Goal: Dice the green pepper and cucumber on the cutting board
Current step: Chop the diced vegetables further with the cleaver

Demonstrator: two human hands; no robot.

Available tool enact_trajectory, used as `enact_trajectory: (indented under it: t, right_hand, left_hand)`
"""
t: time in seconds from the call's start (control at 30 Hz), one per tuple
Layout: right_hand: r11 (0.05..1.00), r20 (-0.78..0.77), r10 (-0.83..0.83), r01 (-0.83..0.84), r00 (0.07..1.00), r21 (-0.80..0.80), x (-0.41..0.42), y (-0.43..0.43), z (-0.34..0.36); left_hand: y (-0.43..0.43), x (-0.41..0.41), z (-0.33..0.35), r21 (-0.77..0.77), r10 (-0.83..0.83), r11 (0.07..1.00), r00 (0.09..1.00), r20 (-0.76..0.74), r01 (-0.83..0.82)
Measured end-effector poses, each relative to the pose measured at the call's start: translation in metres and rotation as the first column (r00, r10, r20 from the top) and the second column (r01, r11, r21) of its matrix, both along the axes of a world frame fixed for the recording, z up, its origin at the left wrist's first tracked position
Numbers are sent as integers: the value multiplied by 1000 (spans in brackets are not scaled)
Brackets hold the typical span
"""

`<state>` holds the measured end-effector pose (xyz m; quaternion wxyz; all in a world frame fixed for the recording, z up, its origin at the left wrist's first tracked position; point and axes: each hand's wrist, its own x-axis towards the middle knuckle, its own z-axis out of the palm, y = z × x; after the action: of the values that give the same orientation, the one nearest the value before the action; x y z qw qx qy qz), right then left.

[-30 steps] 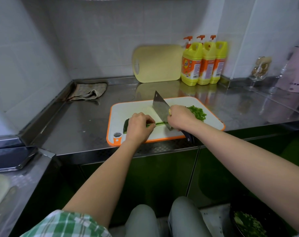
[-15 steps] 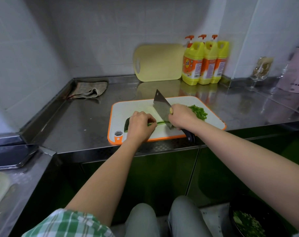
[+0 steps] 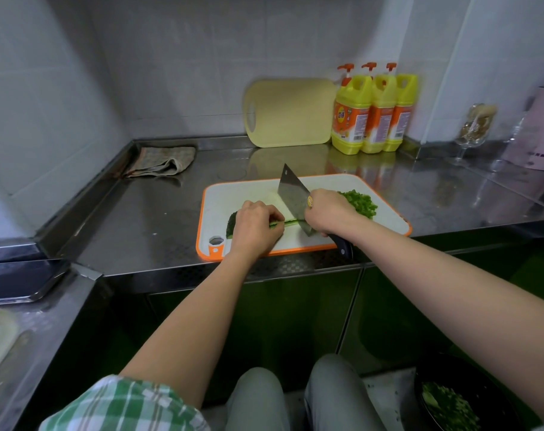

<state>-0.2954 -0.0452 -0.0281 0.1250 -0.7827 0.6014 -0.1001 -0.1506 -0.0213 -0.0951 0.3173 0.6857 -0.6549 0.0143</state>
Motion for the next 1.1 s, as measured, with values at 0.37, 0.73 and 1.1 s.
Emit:
enact_trajectory:
  t: [0.37,0.73,1.1]
  right_hand:
    - [995,-15,68,-67,998,74,-5,7,17]
    - [998,50,21,-18,999,-62,-1,-2,3]
    - [999,-103,45,-42,994,33,8,0,4]
  left_hand:
    - [-4,2,-3,-16,-7,1000,1000,3,7]
    - [-6,3,0,-2,-21,1000,1000,21,21]
    - [-6,1,2,-13,-42,999,999,20,43]
